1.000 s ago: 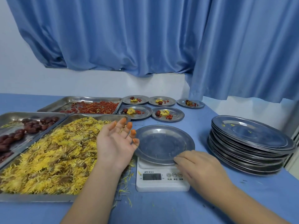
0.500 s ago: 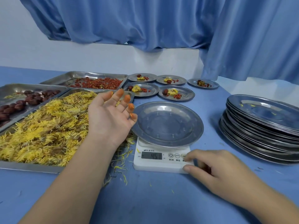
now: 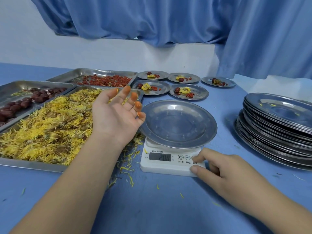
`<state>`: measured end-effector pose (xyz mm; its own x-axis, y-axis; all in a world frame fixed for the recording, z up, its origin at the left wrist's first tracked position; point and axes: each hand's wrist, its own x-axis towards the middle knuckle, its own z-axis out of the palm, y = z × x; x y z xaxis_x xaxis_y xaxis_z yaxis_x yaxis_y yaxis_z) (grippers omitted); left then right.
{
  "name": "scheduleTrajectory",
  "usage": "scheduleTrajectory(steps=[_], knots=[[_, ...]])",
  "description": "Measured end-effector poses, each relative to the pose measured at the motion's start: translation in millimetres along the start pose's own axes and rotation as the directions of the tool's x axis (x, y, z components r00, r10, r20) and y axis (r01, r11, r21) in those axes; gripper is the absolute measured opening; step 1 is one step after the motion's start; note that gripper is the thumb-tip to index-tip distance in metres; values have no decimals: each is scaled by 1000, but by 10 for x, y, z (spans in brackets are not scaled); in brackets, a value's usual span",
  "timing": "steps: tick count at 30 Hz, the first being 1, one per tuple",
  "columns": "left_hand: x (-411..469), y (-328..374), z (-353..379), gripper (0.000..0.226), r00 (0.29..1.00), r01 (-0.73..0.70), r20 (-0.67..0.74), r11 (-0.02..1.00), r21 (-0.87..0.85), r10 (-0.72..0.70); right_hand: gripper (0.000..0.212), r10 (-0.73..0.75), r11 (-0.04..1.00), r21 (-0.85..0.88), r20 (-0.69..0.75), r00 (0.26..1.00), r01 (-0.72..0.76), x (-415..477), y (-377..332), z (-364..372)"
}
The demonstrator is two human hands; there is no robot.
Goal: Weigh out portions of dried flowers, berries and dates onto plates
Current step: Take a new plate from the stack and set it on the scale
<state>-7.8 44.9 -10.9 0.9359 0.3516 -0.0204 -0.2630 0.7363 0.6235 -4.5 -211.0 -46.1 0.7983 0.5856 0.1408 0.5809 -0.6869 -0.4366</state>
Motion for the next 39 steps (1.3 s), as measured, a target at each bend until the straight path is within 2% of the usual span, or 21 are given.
scheduleTrajectory(steps=[7, 11, 13, 17, 20, 24, 27, 30, 33, 35, 36, 38, 39], knots=[[-17, -7, 20, 22, 1000, -8, 13, 999, 39, 8, 36, 13, 999, 31, -8, 1000, -13, 16, -23, -4], [-40, -7, 46, 27, 998, -24, 57, 997, 71, 21, 41, -25, 998, -53, -27, 999, 23, -32, -25, -26], [-48, -8, 52, 23, 997, -35, 77, 995, 95, 28, 35, -41, 998, -56, -94, 995, 36, -47, -15, -42], [-64, -16, 76, 22, 993, -66, 104, 989, 134, 53, 7, -58, 997, -53, -184, 981, 49, 20, -20, -31], [-82, -23, 100, 27, 990, -88, 122, 983, 162, 68, 24, -87, 995, -72, -183, 979, 75, 72, -25, 13], [-101, -30, 115, 21, 987, -115, 136, 966, 230, 85, 19, -124, 992, -51, -267, 956, 114, 100, -18, 30], [-105, -55, 132, 24, 975, -180, 180, 938, 297, 130, 14, -226, 974, -76, -379, 897, 213, 158, -100, -21], [-106, -39, 143, 29, 965, -214, 223, 898, 384, 135, 17, -347, 937, -145, -512, 786, 319, 298, -254, -143], [-127, 13, 141, 32, 965, -205, 237, 888, 411, 113, 22, -377, 920, -160, -610, 697, 357, 440, -327, -227], [-123, 74, 130, 34, 968, -220, 225, 816, 534, 114, 22, -354, 930, -167, -645, 677, 327, 483, -274, -188], [-105, 137, 130, 32, 970, -224, 220, 727, 649, 103, 21, -343, 935, -164, -649, 679, 315, 488, -238, -152], [-42, 355, 105, 16, 969, -246, 232, 392, 886, 84, 18, -350, 933, -167, -630, 693, 319, 497, -184, -79], [-1, 500, 94, 12, 964, -264, 251, 223, 938, 85, 19, -357, 931, -173, -620, 699, 321, 499, -179, -49]])
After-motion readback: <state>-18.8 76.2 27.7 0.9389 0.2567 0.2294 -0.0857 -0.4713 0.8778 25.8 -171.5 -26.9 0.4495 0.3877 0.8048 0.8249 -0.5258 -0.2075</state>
